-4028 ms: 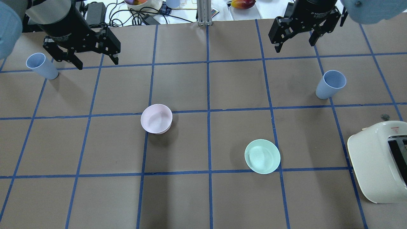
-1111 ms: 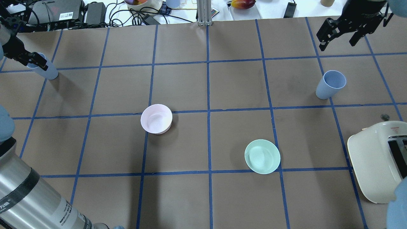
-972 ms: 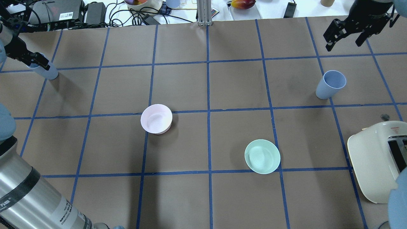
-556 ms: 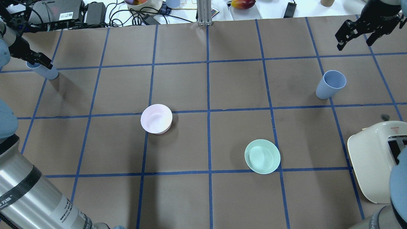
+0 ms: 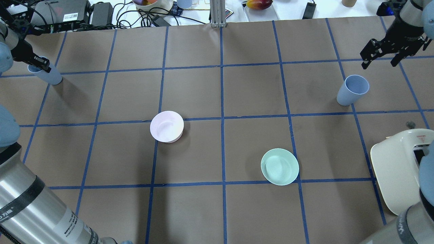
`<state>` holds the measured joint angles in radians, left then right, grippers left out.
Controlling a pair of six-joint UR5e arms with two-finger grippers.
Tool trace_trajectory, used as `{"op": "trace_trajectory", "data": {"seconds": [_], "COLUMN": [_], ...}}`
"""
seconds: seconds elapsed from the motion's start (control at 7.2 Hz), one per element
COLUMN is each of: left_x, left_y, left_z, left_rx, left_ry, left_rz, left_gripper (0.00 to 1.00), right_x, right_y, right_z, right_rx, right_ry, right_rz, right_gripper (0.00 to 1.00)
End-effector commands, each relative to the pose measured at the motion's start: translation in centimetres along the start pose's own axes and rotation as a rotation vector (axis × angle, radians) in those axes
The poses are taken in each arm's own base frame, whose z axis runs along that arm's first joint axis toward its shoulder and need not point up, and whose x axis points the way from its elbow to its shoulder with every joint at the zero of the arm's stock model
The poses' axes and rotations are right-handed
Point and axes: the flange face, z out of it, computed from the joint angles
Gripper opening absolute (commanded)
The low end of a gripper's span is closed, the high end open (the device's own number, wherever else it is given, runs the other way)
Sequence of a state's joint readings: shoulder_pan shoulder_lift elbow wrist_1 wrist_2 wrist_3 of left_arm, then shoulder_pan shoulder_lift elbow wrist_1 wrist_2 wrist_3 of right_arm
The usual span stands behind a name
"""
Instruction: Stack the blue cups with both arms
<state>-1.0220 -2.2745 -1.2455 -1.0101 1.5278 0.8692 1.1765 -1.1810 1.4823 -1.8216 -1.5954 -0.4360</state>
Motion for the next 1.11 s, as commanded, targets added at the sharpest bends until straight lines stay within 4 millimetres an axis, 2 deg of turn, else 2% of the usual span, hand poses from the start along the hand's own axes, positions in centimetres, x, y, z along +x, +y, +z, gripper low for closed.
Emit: {"op": "trace_trajectory", "data": {"seconds": [0.0,0.14,0.28,0.42,0.56,0.69,0.83,0.97], "left_x": [3.1,7.4,10.8,15.4,21.1,26.6,32.0,38.4], "left_y": [-2.4,-4.7,-6.1,-7.8,-10.1,-11.9,-13.5,-14.7], "left_z": [-2.5,-4.8,-7.4,-9.7,-11.5,-12.3,-12.1,-11.5], "left_rx": [0.013,0.004,-0.007,-0.013,0.0,0.006,-0.001,-0.016], "left_ry": [-0.008,0.015,0.037,0.053,0.055,0.062,0.077,0.099], "left_rz": [0.043,0.09,0.034,-0.044,-0.097,-0.18,-0.245,-0.281], "left_gripper": [0.0,0.0,0.0,0.0,0.0,0.0,0.0,0.0], "right_x": [1.4,1.5,1.7,1.7,1.8,2.2,2.1,2.0], "right_y": [0.6,1.2,1.3,1.4,1.2,0.7,0.5,0.4], "right_z": [3.2,4.6,5.1,5.5,7.1,7.9,8.3,8.4], "right_rx": [-0.027,-0.047,-0.031,-0.032,-0.054,-0.038,-0.031,-0.031], "right_ry": [-0.02,-0.032,-0.024,-0.025,-0.037,-0.033,-0.053,-0.062], "right_rz": [0.025,0.033,0.036,0.036,0.037,0.044,0.044,0.043], "right_gripper": [1.0,1.0,1.0,0.89,0.88,0.81,0.72,0.5]}}
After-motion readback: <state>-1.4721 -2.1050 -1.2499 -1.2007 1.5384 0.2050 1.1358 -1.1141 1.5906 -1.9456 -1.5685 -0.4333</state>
